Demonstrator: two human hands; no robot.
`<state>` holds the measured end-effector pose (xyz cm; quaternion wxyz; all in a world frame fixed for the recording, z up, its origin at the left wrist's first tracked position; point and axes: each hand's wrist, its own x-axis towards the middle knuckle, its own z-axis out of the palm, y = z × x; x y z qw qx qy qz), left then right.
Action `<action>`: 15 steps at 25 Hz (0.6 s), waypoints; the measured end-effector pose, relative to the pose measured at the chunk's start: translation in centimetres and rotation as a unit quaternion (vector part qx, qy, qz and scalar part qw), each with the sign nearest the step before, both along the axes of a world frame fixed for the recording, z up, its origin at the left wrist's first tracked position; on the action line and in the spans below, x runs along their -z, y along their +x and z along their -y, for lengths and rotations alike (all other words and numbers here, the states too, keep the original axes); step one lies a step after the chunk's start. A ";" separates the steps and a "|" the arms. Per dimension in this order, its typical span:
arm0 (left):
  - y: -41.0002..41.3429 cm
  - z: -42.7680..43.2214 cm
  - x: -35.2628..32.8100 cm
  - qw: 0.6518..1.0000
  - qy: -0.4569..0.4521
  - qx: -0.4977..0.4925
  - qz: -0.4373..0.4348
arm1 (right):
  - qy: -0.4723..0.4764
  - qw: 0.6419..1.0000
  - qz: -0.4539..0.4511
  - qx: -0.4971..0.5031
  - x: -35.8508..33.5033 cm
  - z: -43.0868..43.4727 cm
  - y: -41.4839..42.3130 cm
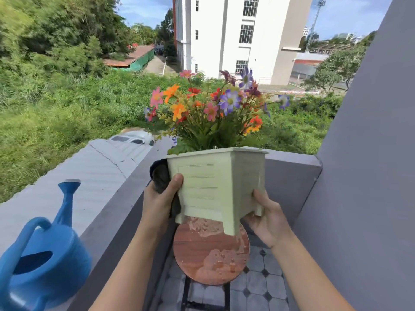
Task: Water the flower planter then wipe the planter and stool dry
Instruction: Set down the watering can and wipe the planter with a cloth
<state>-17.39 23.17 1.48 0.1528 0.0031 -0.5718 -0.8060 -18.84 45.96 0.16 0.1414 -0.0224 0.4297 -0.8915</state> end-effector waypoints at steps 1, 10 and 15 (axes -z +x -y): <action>0.0 0.1 -0.1 1.000 0.001 -0.015 -0.002 | -0.004 1.000 -0.002 0.019 0.1 0.5 -0.2; 0.0 -0.3 -1.1 0.995 -0.030 -0.096 -0.011 | 0.073 0.989 -0.088 0.099 -0.7 3.2 -0.2; 0.1 -1.5 -1.8 0.961 -0.209 -0.177 -0.051 | 0.177 0.975 -0.130 0.030 -1.1 3.6 0.3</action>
